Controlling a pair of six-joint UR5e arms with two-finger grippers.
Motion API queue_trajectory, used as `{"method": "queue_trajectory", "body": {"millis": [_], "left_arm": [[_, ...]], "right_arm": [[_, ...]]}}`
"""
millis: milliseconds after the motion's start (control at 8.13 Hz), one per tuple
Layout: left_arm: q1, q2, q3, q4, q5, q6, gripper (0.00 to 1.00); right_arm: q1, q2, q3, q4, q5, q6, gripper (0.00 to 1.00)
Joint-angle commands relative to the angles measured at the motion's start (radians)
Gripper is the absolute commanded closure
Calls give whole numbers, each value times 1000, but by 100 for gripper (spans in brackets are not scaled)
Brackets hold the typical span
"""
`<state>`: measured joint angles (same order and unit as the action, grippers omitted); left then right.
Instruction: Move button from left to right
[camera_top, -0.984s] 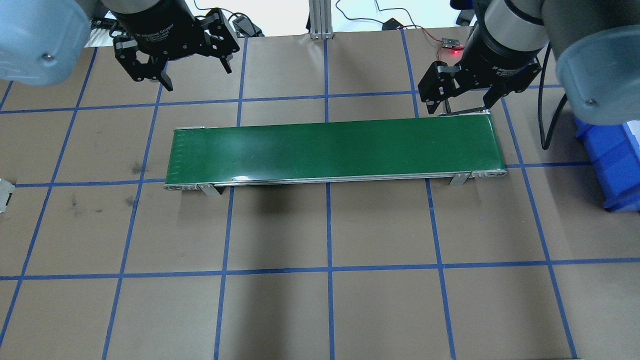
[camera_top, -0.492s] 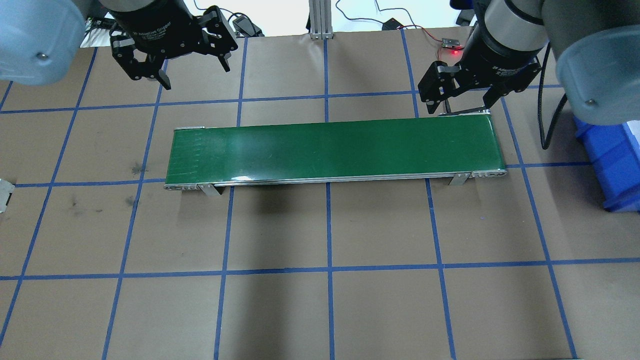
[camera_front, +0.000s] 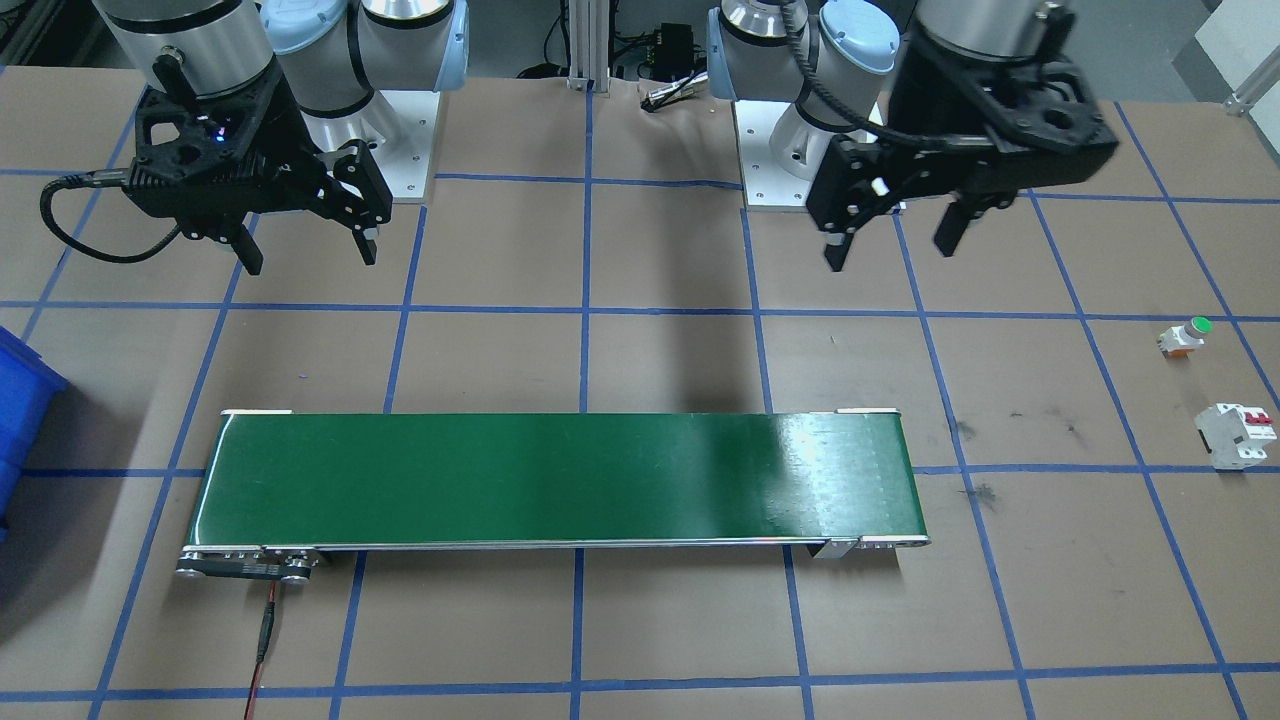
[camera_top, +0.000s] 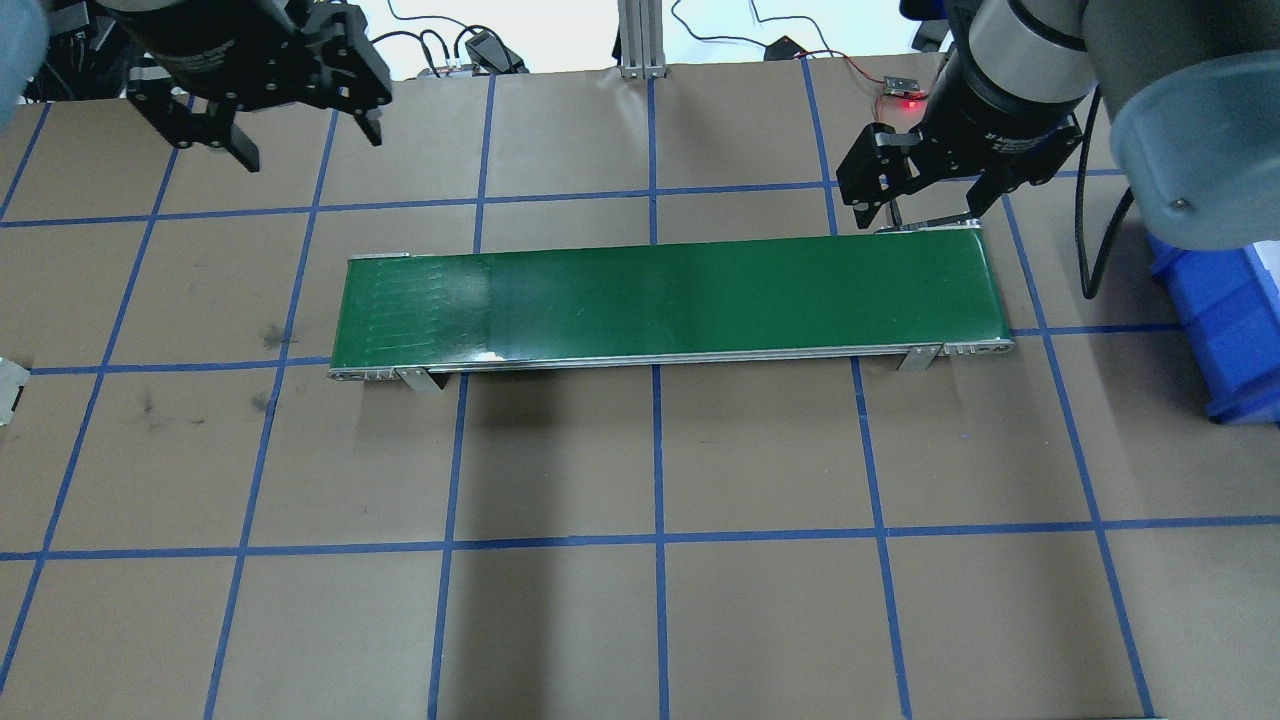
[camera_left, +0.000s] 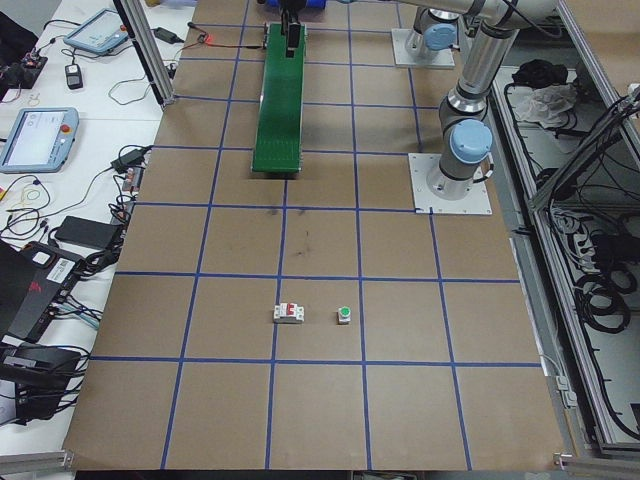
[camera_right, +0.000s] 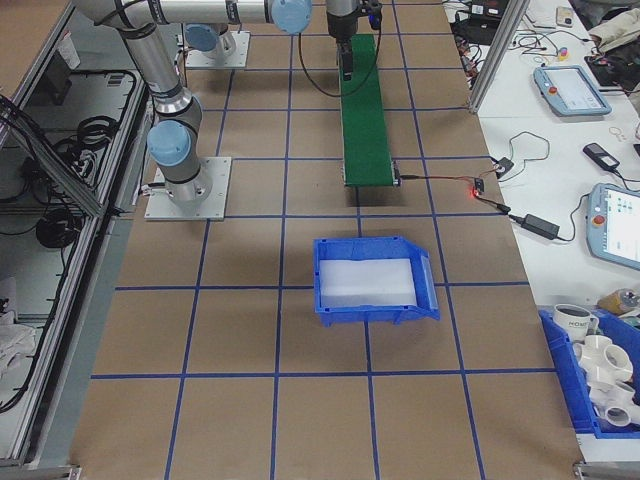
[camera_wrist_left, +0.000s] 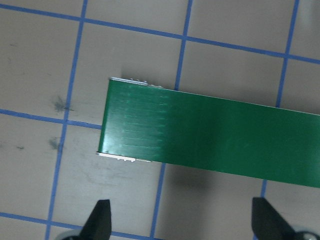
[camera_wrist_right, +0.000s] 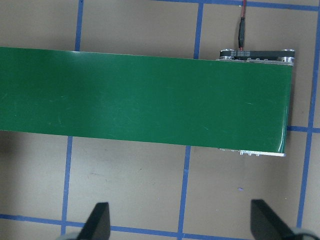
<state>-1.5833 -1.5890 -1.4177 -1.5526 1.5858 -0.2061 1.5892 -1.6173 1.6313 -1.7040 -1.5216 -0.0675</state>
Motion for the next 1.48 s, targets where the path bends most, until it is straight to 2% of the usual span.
{"method": "queue_trajectory", "body": {"millis": [0, 246, 492, 738, 984, 1353], "left_arm": [[182, 23, 0, -53, -3, 305, 0], [306, 29, -1, -75, -3, 483, 0], [510, 18, -21, -77, 5, 746, 0], [696, 0, -72, -48, 0, 874, 0], [779, -50, -107, 78, -1, 1057, 0], [972, -178, -191, 320, -6, 1256, 0]], "right_arm": [[0, 1, 1, 0, -2, -3, 0], [0, 1, 1, 0, -2, -2, 0], [0, 4, 1, 0, -11, -3, 0], [0, 5, 1, 0, -11, -3, 0], [0, 5, 1, 0, -11, -5, 0], [0, 7, 1, 0, -9, -5, 0]]}}
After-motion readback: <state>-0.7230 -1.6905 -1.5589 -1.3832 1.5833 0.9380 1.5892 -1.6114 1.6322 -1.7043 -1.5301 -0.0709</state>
